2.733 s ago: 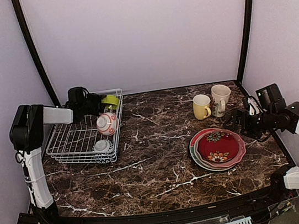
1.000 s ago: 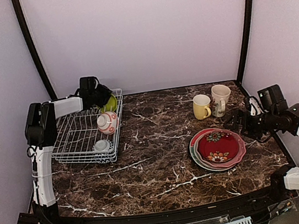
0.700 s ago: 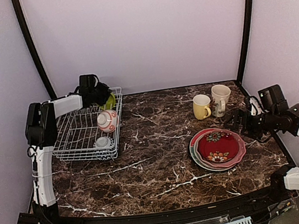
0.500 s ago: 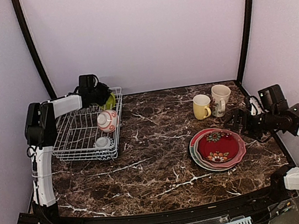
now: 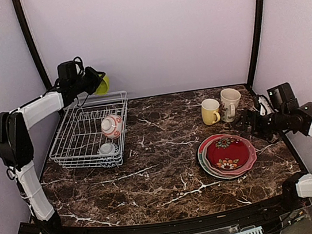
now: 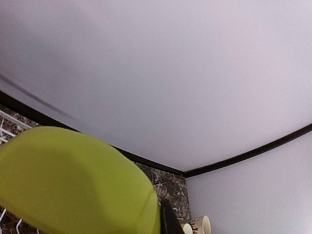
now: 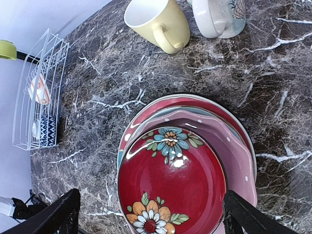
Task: Unload the mixed dishes from the dish rack
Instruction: Grab the bowl from the dish rack, then pass from the left arm to the right
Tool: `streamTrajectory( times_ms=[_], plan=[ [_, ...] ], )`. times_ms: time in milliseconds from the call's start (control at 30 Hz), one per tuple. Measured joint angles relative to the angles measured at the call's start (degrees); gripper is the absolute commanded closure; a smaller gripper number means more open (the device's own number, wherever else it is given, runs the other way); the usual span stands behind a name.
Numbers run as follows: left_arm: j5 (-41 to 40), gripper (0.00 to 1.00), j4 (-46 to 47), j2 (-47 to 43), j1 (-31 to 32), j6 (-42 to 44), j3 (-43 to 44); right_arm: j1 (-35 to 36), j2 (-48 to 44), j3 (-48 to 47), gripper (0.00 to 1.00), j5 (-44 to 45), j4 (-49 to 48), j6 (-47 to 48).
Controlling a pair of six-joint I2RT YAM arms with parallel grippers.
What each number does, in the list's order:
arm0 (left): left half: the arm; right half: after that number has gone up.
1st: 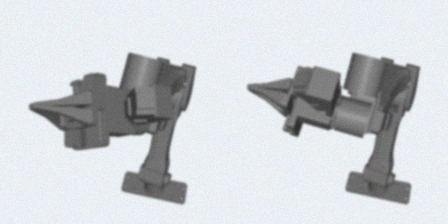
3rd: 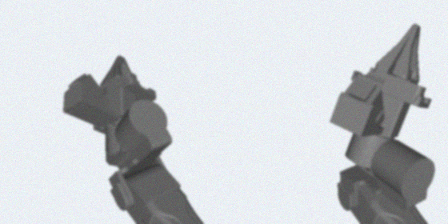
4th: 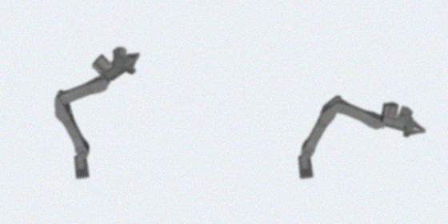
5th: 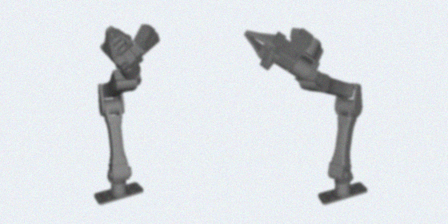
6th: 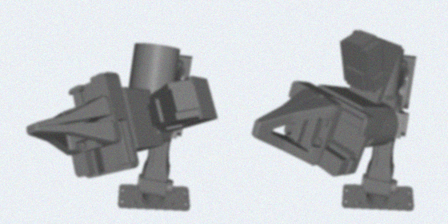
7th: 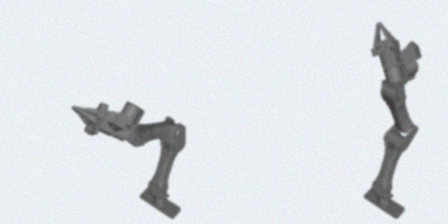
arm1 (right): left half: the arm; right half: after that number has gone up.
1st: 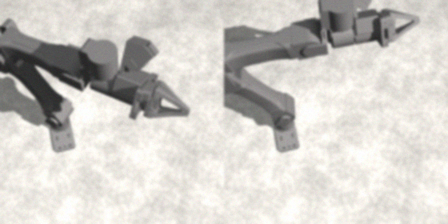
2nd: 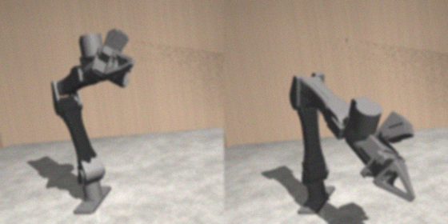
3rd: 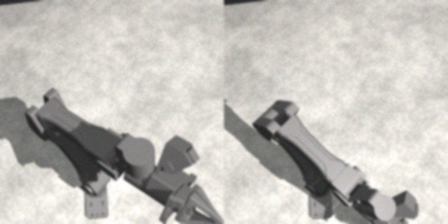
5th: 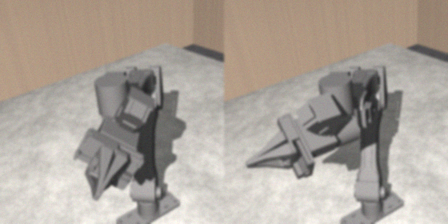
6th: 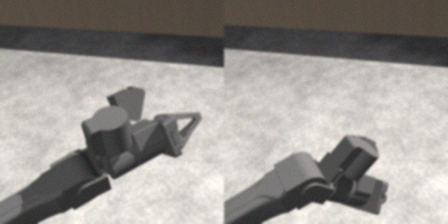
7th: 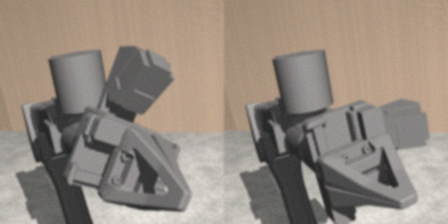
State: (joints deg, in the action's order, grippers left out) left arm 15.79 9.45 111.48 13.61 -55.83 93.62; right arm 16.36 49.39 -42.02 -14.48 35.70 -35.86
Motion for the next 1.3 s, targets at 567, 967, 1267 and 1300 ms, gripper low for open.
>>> streamTrajectory(
  times_ms=[567, 967, 1267, 1300],
  plan=[
    [8.76, 0.99, -18.08, -16.02, 15.08, 47.71, -5.22, 1.77, 11.78, -8.15, 0.01, -5.09, -6.91, 2.67],
    [-1.77, 0.99, -20.41, -27.56, 34.45, 80.91, -24.09, 15.13, 32.04, -21.79, 0.01, -15.26, -20.31, -1.79],
    [-7.30, 0.99, -21.20, -24.83, 38.84, 87.71, -24.79, 20.52, 42.03, -27.12, 0.01, -21.97, -29.24, -7.41],
    [-7.65, 0.99, -21.90, -24.48, 39.04, 88.19, -24.85, 20.68, 42.62, -27.45, 0.01, -22.53, -30.10, -7.91]
  ],
)
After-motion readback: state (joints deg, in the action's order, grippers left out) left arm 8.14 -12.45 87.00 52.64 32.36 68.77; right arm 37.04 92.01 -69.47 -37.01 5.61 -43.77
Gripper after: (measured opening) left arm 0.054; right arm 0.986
